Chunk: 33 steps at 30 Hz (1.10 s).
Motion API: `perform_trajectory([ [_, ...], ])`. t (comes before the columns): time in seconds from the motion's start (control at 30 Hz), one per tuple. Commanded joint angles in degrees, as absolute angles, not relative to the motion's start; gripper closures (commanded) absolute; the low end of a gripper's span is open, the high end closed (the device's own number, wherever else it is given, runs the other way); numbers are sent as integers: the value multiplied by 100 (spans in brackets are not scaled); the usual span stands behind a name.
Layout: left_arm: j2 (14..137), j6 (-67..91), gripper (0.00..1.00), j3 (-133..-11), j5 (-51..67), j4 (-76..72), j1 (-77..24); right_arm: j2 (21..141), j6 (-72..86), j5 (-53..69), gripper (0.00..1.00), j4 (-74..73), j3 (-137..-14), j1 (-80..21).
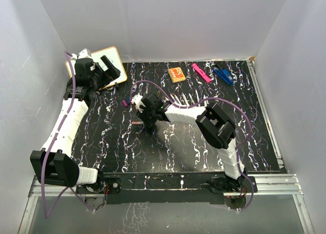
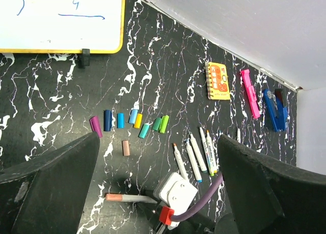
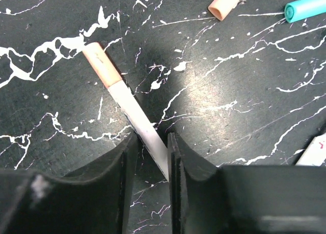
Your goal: Open the pen caps
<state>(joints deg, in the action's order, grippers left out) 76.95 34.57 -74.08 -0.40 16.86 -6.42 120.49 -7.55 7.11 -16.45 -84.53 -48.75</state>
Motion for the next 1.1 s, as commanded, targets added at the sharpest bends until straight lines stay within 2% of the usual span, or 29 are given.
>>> perform_trajectory([
  [0.0,7661,3506,2,-7408,13,1621,-589,11983,-774,615,76,-1631,-8293,-4913],
  [0.07,7756,3473,2,-7476,-24,1691,-586,11940,-790,580,82,-1682,-8222,-4913],
  [0.17,7928,3470,2,-7571,109,1669,-565,11813,-799,532,98,-1681,-8077,-4905],
  [0.2,8021,3464,2,-7617,200,1656,-563,11752,-798,497,100,-1660,-8031,-4904],
  [0.47,8742,3592,6,-7900,1426,1507,-562,10557,-245,395,100,-1087,-7575,-4639],
  [0.67,9245,4040,20,-7723,3008,802,-661,10021,146,299,100,-1011,-7655,-4263],
  [1.07,9495,4353,22,-7529,2949,416,-1335,9688,704,357,100,-953,-7850,-3850],
])
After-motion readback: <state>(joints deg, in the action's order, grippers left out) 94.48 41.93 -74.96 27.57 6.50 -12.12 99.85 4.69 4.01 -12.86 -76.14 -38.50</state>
